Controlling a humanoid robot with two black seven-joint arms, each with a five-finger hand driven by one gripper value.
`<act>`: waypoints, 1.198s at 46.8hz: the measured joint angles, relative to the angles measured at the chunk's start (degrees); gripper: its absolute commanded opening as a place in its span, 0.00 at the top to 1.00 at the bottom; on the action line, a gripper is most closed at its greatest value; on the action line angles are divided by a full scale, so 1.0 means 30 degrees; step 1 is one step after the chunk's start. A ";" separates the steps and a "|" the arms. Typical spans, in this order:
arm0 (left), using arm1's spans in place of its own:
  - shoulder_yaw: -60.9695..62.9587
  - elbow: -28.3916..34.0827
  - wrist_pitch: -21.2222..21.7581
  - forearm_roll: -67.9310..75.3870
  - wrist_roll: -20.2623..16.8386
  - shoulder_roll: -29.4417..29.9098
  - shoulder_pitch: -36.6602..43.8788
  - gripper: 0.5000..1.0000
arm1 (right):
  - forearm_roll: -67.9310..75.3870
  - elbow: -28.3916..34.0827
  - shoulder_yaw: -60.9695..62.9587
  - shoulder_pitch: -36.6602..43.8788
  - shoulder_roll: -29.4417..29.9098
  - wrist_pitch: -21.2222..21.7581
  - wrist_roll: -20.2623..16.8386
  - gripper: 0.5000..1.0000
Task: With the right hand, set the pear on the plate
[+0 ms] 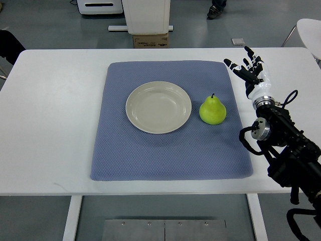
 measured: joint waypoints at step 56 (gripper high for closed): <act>-0.0003 0.0001 -0.0044 -0.0005 0.0030 0.0000 0.0007 0.00 | 0.0061 -0.0140 -0.0307 0.0496 0.0000 0.0220 -0.0137 0.00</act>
